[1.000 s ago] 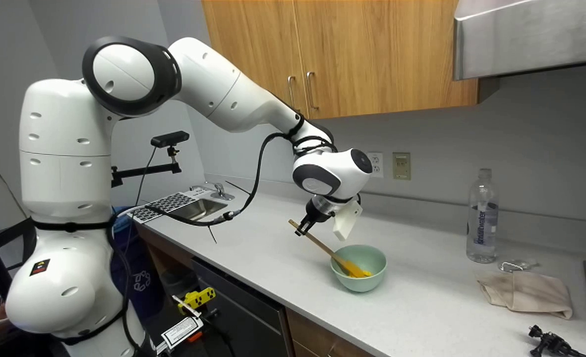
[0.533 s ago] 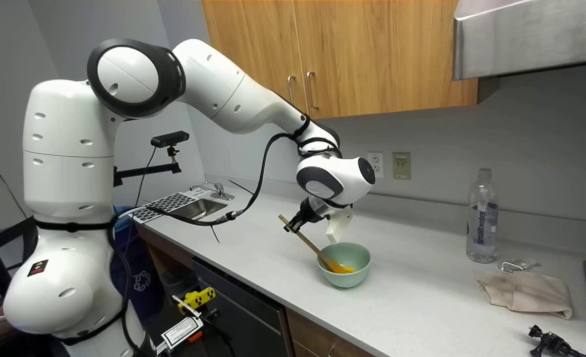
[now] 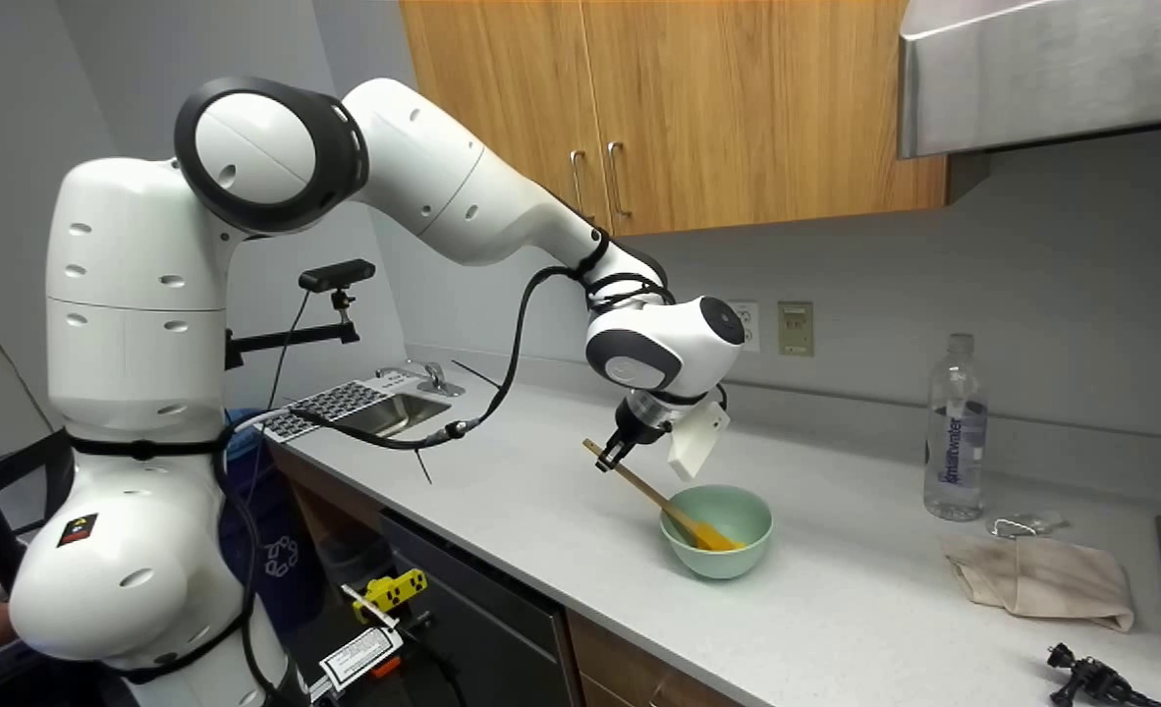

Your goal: Use the object to mix the contents in the bowl

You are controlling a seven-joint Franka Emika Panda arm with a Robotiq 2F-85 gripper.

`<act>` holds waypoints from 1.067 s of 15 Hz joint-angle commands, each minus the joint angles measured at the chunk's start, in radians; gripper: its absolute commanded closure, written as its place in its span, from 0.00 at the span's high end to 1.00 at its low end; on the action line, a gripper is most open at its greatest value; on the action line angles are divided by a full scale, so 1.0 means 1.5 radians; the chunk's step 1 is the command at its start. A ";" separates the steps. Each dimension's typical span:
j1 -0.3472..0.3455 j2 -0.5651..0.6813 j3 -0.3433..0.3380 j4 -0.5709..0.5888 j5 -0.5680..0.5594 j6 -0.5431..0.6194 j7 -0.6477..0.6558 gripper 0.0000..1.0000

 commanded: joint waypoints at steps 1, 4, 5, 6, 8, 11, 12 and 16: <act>0.010 -0.019 0.011 -0.015 -0.019 0.037 0.012 0.04; 0.012 -0.022 0.021 -0.014 -0.016 0.031 0.006 0.04; 0.009 -0.019 0.025 -0.011 -0.009 0.021 0.003 0.04; 0.001 -0.014 0.030 -0.004 0.004 -0.004 -0.008 0.04; -0.010 -0.006 0.036 0.005 0.022 -0.050 -0.023 0.04; -0.020 0.002 0.031 0.015 0.054 -0.121 -0.038 0.04; -0.021 0.002 0.028 0.017 0.062 -0.136 -0.040 0.04; -0.026 0.001 0.016 0.021 0.078 -0.173 -0.043 0.04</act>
